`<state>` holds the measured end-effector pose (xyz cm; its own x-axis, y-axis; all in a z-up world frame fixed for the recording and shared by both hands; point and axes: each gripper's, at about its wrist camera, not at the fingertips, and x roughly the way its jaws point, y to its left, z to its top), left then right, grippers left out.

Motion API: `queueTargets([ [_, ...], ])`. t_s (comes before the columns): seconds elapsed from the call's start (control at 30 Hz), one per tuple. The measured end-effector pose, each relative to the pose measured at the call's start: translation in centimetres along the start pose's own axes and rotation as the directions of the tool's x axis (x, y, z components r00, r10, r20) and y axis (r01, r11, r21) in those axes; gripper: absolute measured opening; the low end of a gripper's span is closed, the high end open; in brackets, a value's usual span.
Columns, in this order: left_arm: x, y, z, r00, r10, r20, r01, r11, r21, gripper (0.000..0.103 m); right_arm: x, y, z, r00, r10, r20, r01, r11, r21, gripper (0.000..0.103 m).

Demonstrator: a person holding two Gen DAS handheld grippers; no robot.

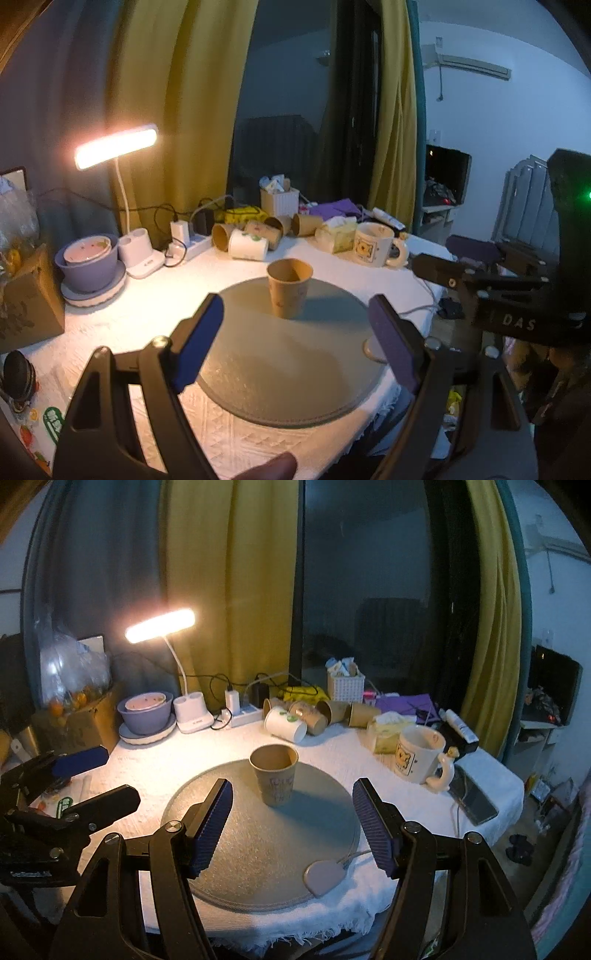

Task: Flip cup upright

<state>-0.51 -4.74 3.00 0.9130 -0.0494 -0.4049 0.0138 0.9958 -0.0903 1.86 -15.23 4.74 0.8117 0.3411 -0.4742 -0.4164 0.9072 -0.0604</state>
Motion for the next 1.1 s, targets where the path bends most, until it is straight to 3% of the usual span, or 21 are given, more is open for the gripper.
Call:
queueTargets([
  [0.7,-5.0,1.0,2.4,0.982,0.075,0.176,-0.072,0.997,-0.022,0.082,-4.6,1.0,2.2,0.994,0.012,0.107,-0.011,1.000,-0.013,0.071],
  [1.1,-6.1,2.0,2.4,0.973,0.091,0.212,-0.079,0.995,-0.062,0.082,-5.1,1.8,2.5,0.993,0.032,0.114,-0.030,0.999,-0.018,0.071],
])
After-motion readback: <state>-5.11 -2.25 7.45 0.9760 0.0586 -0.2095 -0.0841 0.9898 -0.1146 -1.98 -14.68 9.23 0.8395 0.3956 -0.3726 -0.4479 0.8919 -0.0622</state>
